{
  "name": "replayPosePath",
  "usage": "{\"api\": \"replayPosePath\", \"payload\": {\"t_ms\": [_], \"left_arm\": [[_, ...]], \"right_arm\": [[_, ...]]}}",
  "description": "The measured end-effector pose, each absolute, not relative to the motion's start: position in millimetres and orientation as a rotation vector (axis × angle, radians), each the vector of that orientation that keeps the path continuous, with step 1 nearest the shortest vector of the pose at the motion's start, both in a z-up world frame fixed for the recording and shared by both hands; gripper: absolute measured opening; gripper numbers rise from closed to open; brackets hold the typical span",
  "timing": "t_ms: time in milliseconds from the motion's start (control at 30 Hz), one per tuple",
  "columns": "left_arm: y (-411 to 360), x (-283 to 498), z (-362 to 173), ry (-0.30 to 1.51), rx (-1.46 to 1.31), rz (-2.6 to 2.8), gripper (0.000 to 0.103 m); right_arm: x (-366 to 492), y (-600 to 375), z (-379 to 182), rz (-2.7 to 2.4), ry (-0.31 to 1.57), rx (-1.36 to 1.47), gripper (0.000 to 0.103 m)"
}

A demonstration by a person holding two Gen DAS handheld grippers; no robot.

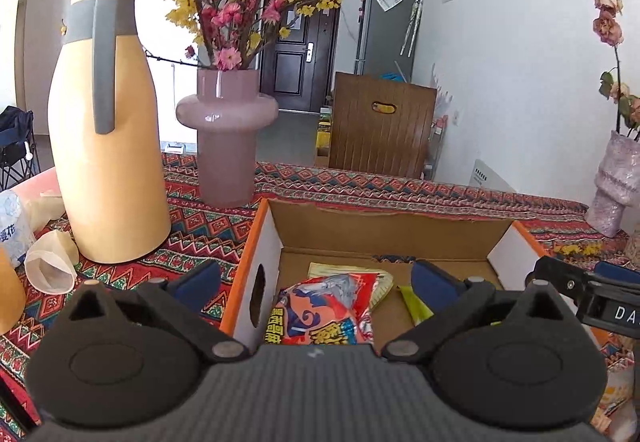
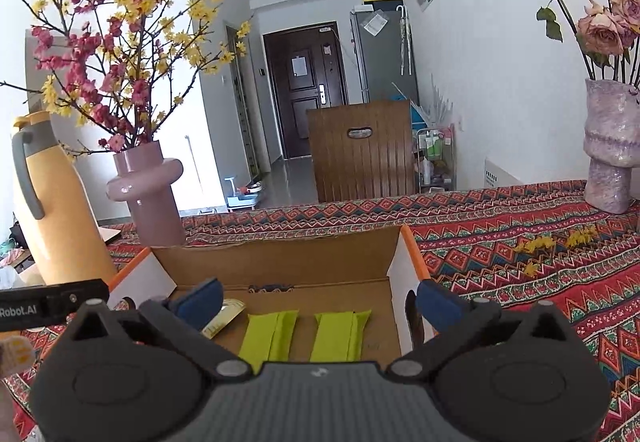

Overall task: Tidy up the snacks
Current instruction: 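Grasp the beige cookie pack with the right gripper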

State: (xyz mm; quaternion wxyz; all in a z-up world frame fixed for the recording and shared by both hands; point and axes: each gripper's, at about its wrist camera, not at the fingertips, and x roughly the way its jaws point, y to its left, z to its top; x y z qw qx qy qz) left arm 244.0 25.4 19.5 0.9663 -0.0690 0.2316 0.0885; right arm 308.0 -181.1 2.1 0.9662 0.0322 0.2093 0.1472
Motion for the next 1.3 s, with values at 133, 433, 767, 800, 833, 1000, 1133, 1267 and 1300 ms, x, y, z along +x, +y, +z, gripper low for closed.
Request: {"api": "replayPosePath", "payload": {"t_ms": [133,433,767,800,833,1000,1133,1267,1300], "left_arm": [[23.2,231.3,35.0,0.437,-0.134,0.176,0.103],[35.4,188.8,58.0,0.386,-0.13,0.163,0.103],[73.7,153.7,20.0,0.464,-0.085,0.26,0.103],[76.9,153.0,14.8,0.473,-0.089,0.263,0.103],[79.3,152.3,8.6,0.479,-0.093,0.265,0.103],[81.8,152.3,-17.7,0.471,-0.096,0.283,0.103],[81.8,155.1,-23.3,0.48,-0.089,0.271,0.103],[79.8,155.8,-27.9,0.488,-0.078,0.274,0.103],[79.2,156.4,-28.0,0.49,-0.074,0.274,0.103]], "right_arm": [[297.3,-186.8,16.7,0.297,0.383,0.064,0.103],[258.5,-211.6,41.8,0.301,0.328,0.028,0.103],[227.6,-243.2,4.2,0.264,0.447,-0.053,0.103],[226.3,-245.4,-1.8,0.263,0.462,-0.042,0.103],[225.1,-246.1,-7.5,0.264,0.473,-0.031,0.103],[226.0,-249.5,-29.7,0.254,0.49,0.002,0.103],[228.0,-253.1,-37.6,0.247,0.483,0.016,0.103],[236.8,-250.6,-49.2,0.241,0.531,0.009,0.103],[237.2,-249.8,-50.9,0.244,0.537,0.007,0.103]]}}
